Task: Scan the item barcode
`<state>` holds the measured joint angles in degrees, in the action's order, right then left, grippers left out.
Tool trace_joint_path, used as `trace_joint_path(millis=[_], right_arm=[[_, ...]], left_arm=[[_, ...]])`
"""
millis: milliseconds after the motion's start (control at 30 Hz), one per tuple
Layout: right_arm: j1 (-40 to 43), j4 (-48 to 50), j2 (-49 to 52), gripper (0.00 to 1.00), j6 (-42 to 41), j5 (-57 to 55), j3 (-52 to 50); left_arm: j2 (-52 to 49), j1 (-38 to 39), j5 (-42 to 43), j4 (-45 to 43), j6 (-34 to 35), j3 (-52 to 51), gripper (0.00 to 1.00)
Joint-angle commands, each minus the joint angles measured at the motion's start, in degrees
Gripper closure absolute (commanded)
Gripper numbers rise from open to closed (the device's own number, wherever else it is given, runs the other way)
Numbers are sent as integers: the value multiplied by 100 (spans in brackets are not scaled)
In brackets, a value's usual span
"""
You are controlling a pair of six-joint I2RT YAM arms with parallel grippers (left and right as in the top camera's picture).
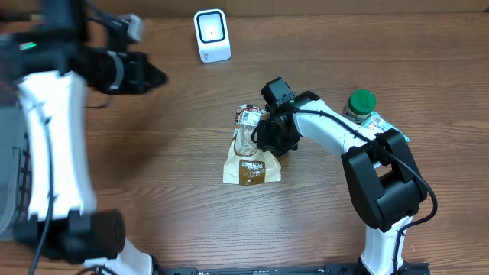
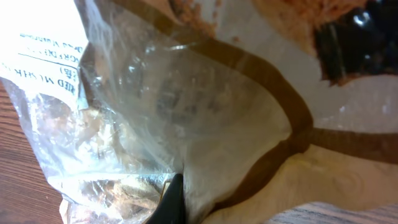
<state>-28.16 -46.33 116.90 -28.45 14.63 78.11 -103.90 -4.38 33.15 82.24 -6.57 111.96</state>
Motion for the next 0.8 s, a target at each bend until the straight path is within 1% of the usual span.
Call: trace_joint_path(millis=[0,100,133,267,400,500,700,767], right_arm=[[17,22,127,96,42,-39,68],[17,46,127,96,44,4,68],[17,66,127,96,42,28,68],[22,90,127,96,42,66,68],[22,98,127,96,42,68,68],[22,101,127,96,42,68,68],[22,96,127,96,42,68,68],[22,96,127,96,42,68,68]], left_arm=[[-348,234,905,-442,-116,-918,95],[-481,415,1668,-1434,-37,-1899,95],[-514,494,1910,-1943,175,-2326,96],[-590,752,2052,-3510,1091,-3517,96],[-688,1016,2044,-4645,1635,-4242,96],[-839,1209,1934,-5025,1873,-4424,96],[-1185,1532,1622,-5300,2098,-4426,96],[-1213,1591,1397,-5294,2194,-4426,96]])
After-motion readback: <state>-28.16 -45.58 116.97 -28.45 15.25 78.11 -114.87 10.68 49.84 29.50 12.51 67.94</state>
